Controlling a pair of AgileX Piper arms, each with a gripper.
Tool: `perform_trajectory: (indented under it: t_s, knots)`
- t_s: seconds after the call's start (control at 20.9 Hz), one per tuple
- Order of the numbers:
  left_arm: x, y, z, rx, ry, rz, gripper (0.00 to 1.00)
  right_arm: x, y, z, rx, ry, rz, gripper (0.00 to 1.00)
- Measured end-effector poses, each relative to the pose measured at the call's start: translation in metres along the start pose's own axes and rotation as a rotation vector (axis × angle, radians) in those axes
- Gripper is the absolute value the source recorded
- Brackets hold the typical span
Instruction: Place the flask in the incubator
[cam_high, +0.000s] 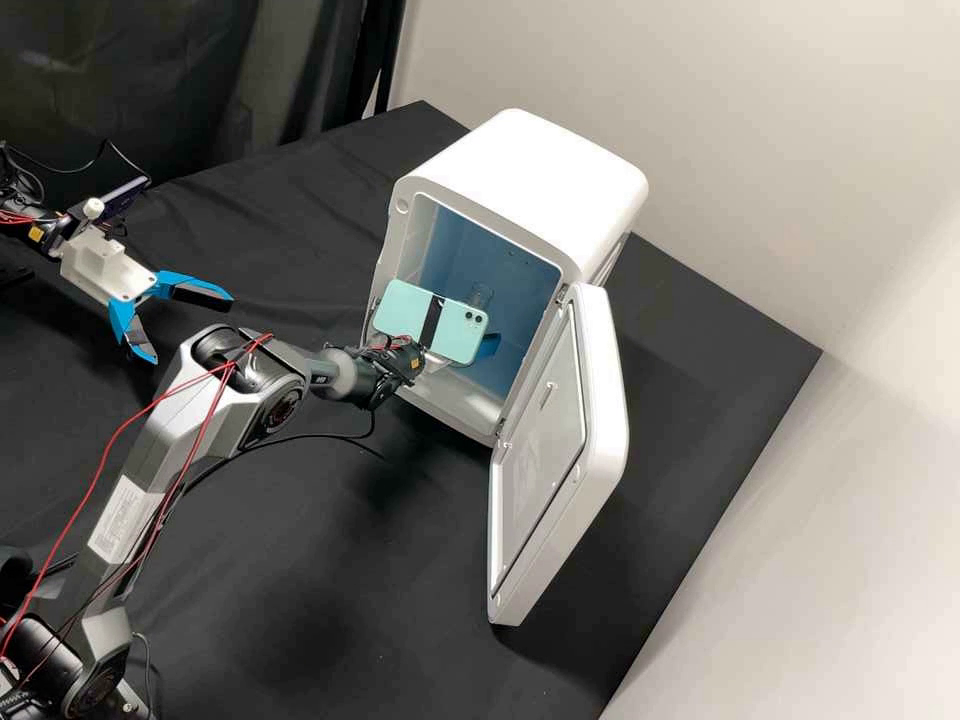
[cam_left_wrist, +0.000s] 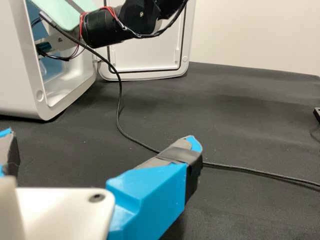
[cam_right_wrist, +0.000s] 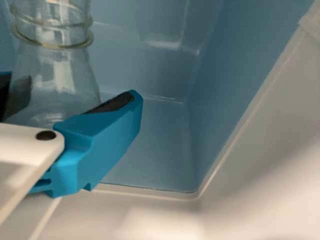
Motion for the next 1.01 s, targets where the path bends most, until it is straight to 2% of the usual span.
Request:
perform_trajectory:
  t_s: [0.24, 0.48, 0.62, 0.86, 1.01]
  knots:
    - [0.000, 0.0000, 0.000, 0.000, 0.000, 0.000, 1.00, 0.003, -0.006, 0.005, -0.004, -0.008, -0.006, 0.00]
    - [0.001, -0.0004, 0.002, 0.001, -0.007, -0.002, 1.00, 0.005, -0.006, 0.006, -0.046, 0.000, 0.003, 0.00]
    - [0.001, -0.0003, 0.003, 0.003, -0.011, -0.002, 1.00, 0.009, -0.007, 0.009, -0.047, -0.001, 0.011, 0.00]
    - [0.001, -0.0001, 0.002, 0.000, -0.006, 0.001, 1.00, 0.014, 0.000, 0.014, -0.047, -0.007, 0.030, 0.00]
    - [0.001, 0.0002, 0.002, -0.002, -0.001, 0.003, 1.00, 0.016, 0.000, 0.016, -0.031, -0.014, 0.036, 0.00]
